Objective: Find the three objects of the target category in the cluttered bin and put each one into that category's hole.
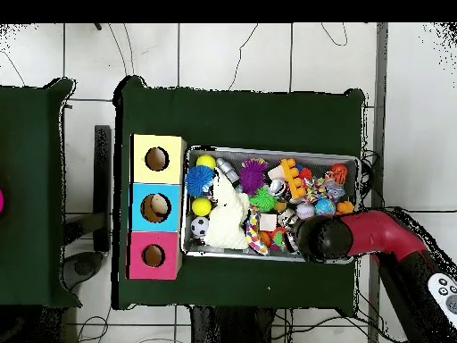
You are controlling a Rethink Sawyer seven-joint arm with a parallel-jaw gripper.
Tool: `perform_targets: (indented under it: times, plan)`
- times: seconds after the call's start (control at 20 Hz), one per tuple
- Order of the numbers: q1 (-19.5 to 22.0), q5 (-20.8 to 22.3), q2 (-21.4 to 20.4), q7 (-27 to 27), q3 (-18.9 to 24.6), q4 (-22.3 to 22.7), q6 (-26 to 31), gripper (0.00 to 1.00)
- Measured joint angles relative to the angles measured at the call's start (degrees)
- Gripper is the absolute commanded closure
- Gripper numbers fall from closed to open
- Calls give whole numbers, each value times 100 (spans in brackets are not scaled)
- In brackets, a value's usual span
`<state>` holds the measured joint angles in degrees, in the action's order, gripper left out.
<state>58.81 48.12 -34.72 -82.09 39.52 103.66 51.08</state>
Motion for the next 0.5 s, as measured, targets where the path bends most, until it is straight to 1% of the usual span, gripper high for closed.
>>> perform_targets:
  times: [0.35,0.5]
  plan:
    - [-9,2,-7,0,-7,-7,91,0]
    - [-9,72,-8,0,-7,-8,91,0]
